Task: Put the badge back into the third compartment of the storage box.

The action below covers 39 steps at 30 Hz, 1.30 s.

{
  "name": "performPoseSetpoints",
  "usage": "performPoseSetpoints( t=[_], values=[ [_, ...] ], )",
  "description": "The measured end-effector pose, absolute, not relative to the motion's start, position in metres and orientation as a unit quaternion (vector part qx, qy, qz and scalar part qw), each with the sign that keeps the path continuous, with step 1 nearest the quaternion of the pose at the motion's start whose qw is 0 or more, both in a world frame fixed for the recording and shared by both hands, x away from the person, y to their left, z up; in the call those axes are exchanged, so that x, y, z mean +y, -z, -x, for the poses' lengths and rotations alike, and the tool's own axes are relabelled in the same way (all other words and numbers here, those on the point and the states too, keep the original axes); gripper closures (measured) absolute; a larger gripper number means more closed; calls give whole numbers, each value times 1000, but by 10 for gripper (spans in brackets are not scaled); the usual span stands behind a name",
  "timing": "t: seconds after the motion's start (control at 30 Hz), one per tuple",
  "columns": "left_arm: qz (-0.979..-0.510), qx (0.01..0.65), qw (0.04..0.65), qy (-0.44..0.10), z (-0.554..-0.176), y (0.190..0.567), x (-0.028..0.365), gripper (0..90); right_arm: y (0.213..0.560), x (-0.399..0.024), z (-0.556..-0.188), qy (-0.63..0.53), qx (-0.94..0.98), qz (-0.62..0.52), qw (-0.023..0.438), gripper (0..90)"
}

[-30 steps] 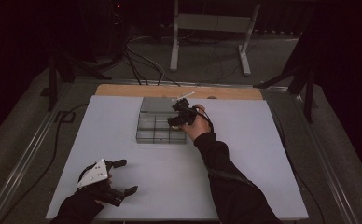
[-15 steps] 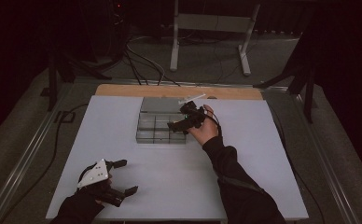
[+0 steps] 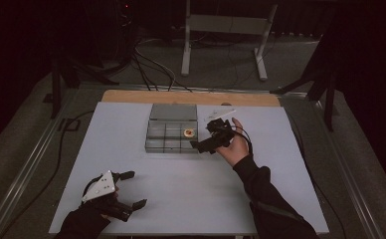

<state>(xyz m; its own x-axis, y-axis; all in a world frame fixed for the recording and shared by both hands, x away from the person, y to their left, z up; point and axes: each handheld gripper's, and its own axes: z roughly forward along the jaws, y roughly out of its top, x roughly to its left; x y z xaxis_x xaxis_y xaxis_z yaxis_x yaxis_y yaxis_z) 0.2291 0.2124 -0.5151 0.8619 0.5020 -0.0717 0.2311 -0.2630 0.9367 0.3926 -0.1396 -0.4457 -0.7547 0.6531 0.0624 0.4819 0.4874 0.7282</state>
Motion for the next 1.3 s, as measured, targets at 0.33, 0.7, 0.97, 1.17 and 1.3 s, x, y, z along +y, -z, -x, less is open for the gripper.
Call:
performPoseSetpoints(
  t=[0.33, 0.7, 0.97, 1.17, 1.3],
  values=[
    [-786, 232, 560, -121, -229, 515, 212, 1, 463, -169, -366, -383, 853, -338, 104, 0],
    [-787, 231, 560, -120, -229, 515, 211, 1, 487, -200, -335, -364, 856, -351, 105, 0],
    [-788, 231, 559, -120, -230, 515, 211, 1, 504, -227, -310, -357, 856, -357, 111, 0],
    [-787, 230, 559, -120, -230, 515, 211, 1, 511, -246, -294, -351, 853, -369, 115, 0],
    [-789, 231, 557, -120, -230, 515, 211, 1, 512, -258, -284, -357, 846, -378, 119, 0]
  ],
)
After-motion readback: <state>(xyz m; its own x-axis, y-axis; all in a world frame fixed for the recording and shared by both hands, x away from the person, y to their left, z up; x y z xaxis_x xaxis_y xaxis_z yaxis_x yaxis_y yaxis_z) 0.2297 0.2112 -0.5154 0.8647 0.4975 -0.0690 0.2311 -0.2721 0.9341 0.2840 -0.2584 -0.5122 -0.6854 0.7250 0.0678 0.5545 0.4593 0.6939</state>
